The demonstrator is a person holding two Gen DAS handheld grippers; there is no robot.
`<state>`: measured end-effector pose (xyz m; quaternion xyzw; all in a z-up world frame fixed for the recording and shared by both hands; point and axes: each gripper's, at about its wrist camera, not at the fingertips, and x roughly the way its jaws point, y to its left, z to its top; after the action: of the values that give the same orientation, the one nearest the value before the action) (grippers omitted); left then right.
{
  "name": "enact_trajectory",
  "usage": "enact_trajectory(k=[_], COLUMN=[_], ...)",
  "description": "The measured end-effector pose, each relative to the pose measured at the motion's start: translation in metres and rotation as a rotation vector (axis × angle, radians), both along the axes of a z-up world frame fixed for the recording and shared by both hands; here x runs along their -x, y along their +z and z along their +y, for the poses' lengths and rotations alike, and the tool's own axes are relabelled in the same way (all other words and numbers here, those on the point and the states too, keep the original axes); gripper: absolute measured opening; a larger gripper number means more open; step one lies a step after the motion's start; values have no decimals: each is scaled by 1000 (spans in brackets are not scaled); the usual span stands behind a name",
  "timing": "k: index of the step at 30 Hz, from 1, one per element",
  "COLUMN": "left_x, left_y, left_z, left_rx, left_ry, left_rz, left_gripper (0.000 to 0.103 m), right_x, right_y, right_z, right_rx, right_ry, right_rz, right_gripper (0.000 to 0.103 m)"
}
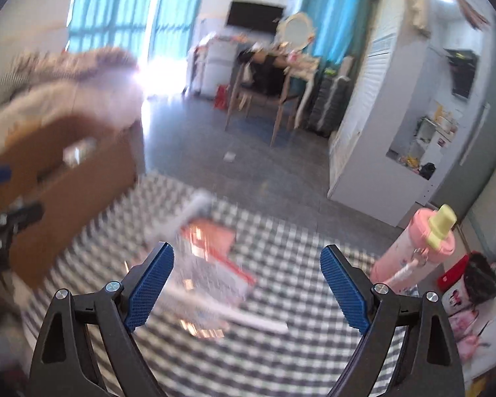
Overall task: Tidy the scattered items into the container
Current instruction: 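Move both grippers back over the table toward the comb and bag, then grasp the white comb by its handle with the right gripper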
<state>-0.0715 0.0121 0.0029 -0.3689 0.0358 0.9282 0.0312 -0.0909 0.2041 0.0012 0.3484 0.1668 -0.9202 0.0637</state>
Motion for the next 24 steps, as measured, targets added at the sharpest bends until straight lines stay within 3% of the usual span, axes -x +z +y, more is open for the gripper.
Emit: enact_trajectory(k=[6,12,21,24], left_x=[8,10,19,22], left_y=[-23,-29,-39,-41], left_z=[31,38,41,41], left_rx=[30,54,84,86], left_ry=[-27,-6,13,15], left_rz=[-76,-102,-138,-146], left_gripper=[100,100,100,100], right_x=[-2,14,40,45], right_y=[-54,-68,-104,-107], right_z=[2,11,-10,-5], right_rx=[-126,-108,-101,-41], right_ry=[167,292,374,384], right_rz=[-121,-167,-242,-274], right_gripper=[90,90,90,89])
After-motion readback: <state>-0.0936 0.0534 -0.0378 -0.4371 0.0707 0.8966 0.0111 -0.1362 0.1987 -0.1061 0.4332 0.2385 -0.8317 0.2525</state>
